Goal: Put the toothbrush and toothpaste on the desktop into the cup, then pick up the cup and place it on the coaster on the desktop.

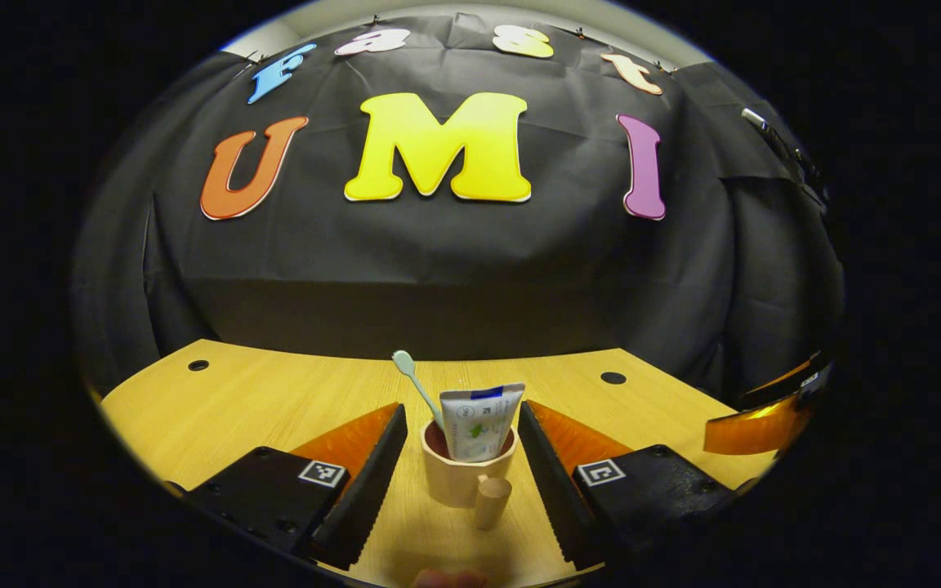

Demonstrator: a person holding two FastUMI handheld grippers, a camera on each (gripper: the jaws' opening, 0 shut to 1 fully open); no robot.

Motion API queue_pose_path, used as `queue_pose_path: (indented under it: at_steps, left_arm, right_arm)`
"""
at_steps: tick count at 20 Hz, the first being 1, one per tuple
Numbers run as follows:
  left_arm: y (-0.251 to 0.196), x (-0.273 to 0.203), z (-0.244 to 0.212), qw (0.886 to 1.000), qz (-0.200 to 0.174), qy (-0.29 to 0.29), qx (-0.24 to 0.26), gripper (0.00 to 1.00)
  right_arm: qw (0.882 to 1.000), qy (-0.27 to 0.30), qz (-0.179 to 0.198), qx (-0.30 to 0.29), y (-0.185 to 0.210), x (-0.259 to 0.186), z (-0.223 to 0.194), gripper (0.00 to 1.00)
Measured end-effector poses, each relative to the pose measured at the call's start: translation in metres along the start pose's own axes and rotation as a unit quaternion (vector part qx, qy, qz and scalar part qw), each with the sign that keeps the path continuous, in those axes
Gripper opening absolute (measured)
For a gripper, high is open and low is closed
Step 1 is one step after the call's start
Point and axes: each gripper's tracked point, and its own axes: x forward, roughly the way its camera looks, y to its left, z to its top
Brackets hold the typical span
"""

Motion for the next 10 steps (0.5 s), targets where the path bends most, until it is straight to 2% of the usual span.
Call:
queue_pose_path:
  at_steps: [4,7,9,10]
  left_arm:
    - [0.024,-0.030,0.019,1.000,0.004,0.017,-0.008,0.87]
    - [0.055,-0.056,0.027,0.999,0.026,0.040,-0.011,0.87]
    - [0.078,-0.072,0.035,0.998,0.042,0.049,-0.014,0.94]
    - [0.089,-0.078,0.040,0.997,0.049,0.051,-0.015,0.94]
  right_arm:
    - [1.000,0.004,0.011,-0.004,0.024,-0.003,0.014,0.68]
    - [0.999,0.028,0.021,-0.014,0.047,-0.003,0.018,0.69]
    - [0.999,0.044,0.021,-0.022,0.062,-0.001,0.020,0.73]
    - [0.998,0.053,0.025,-0.024,0.072,0.000,0.022,0.73]
